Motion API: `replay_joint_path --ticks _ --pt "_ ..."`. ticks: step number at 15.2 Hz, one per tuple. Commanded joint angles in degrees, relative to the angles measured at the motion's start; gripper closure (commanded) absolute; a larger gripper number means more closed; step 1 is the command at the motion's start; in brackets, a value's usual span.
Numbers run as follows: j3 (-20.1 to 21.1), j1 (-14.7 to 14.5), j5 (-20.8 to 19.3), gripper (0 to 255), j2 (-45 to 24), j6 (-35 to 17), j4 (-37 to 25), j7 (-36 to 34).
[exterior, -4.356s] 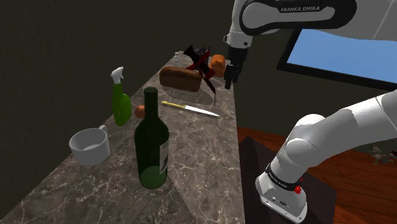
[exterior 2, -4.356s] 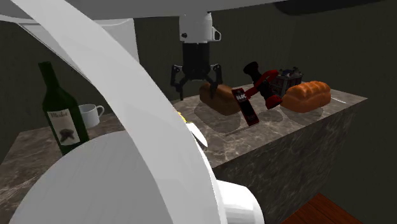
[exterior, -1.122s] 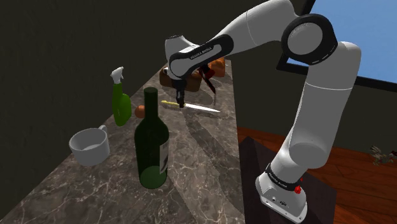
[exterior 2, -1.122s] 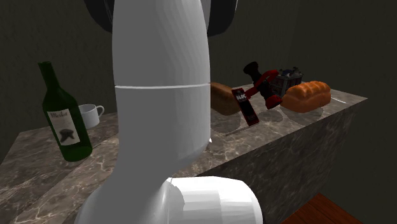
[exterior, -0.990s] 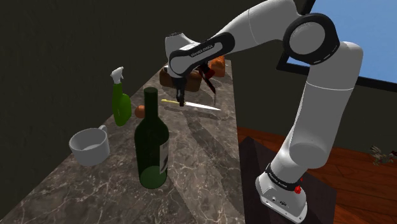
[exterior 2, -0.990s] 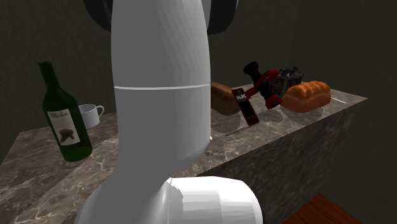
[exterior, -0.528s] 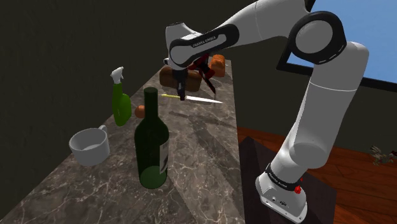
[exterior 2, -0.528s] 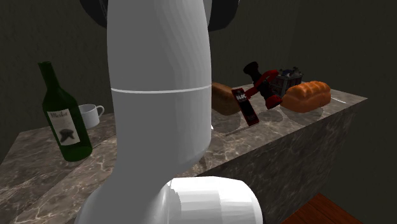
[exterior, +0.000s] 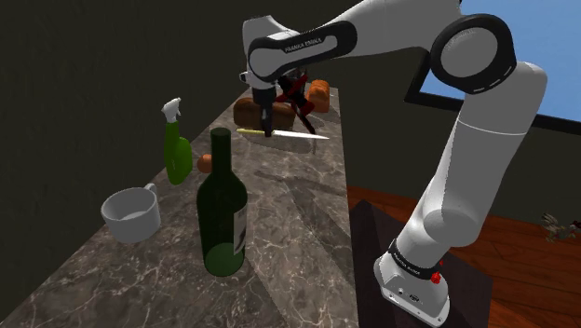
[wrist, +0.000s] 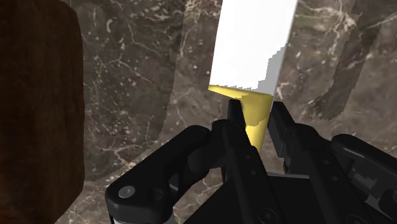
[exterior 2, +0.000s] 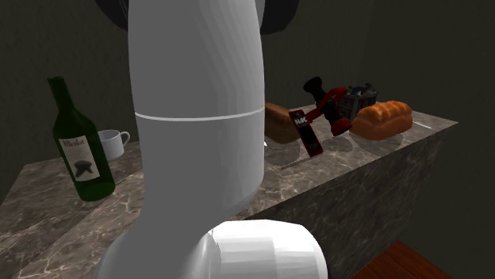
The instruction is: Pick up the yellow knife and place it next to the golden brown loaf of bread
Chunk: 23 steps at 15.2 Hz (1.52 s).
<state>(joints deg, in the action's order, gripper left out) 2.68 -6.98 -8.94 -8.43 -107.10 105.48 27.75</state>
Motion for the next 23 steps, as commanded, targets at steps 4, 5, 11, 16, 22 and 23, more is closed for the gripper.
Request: replay_joint_path --ticks 4,5,11,16,22,23 --pt "0.07 -0.08 0.20 255 0.64 3.73 -3.08 0.46" --pt "0.08 -0.09 0.23 255 0.77 4.45 -3.68 0.56" --pt "0.12 -0.15 0.39 255 1.29 8.88 -7.62 1.14" --pt "0.16 -0.21 0.46 255 1.38 12.66 -11.35 1.61" --pt "-2.15 2.67 0.18 255 1.68 13.09 -12.26 6.89" --pt "-2.73 3.40 0.11 255 1.62 12.87 -12.29 8.17"
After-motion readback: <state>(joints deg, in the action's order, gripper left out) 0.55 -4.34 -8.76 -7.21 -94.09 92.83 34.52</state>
